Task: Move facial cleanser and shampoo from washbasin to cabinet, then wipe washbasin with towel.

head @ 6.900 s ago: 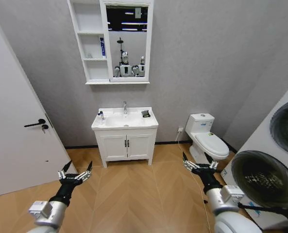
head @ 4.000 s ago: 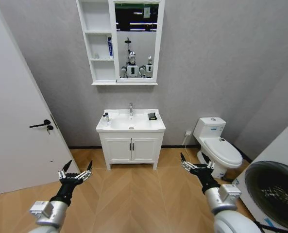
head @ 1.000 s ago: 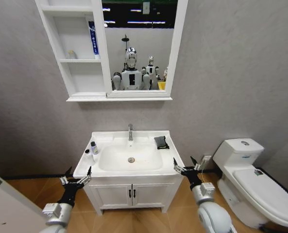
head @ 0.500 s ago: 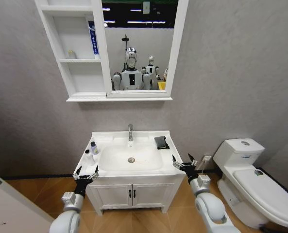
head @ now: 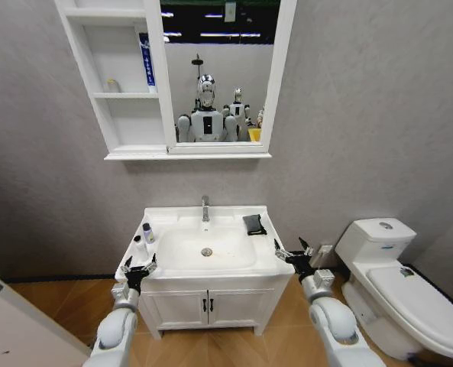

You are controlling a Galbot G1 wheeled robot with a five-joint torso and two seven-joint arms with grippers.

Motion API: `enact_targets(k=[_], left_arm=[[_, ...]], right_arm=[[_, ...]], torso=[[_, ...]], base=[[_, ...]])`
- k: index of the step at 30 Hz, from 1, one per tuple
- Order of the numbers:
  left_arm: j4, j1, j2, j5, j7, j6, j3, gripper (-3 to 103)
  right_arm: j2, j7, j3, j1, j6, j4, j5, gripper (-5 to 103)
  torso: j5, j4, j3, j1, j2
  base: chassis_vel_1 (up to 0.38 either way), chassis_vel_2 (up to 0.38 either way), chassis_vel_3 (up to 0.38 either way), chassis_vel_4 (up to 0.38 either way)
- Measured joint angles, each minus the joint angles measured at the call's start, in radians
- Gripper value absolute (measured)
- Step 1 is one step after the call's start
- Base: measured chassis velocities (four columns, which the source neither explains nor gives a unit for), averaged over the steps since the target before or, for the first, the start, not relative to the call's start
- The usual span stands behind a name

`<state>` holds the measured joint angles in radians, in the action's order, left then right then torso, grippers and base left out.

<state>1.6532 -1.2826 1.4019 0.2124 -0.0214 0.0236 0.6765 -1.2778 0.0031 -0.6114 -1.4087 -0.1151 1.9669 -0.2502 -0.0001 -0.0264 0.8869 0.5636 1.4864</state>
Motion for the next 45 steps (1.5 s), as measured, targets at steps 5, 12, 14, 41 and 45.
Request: enact_targets(k=[5, 12, 14, 41, 45], left_arm=[[-0.031, 0.050, -0.013, 0.010, 0.002, 0.001, 0.000, 100], [-0.076, 0.106, -0.033, 0.026, 0.010, 0.003, 0.005, 100], [-0.085, 0.119, -0.036, 0.037, 0.018, 0.011, 0.005, 100], [-0.104, 0.121, -0.040, 0.047, 0.017, 0.029, 0.011, 32], [-0.067, 0.114, -0.050, 0.050, 0.036, 0.025, 0.016, 32]], right_arm=[[0.000, 0.003, -0.004, -0.002, 0.000, 0.004, 0.001, 100], [0.000, 0.017, -0.006, -0.011, -0.004, 0.027, -0.002, 100], [-0.001, 0.021, -0.007, -0.014, -0.008, 0.038, -0.002, 100], [0.001, 0.028, -0.015, -0.027, -0.006, 0.049, -0.025, 100], [0.001, 0.029, -0.013, -0.031, -0.004, 0.050, -0.022, 100]], torso=[[0.0000, 0.0000, 0.000, 0.000, 0.000], [0.0000, 0.0000, 0.000, 0.000, 0.000], [0.0000, 0.0000, 0.000, 0.000, 0.000], [0.0000, 0.0000, 0.000, 0.000, 0.000], [0.0000, -0.0001, 0.000, 0.000, 0.000]], base=[[0.000, 0.000, 0.000, 0.000], [0.000, 0.000, 0.000, 0.000], [0.000, 0.000, 0.000, 0.000], [0.000, 0.000, 0.000, 0.000], [0.000, 0.000, 0.000, 0.000]])
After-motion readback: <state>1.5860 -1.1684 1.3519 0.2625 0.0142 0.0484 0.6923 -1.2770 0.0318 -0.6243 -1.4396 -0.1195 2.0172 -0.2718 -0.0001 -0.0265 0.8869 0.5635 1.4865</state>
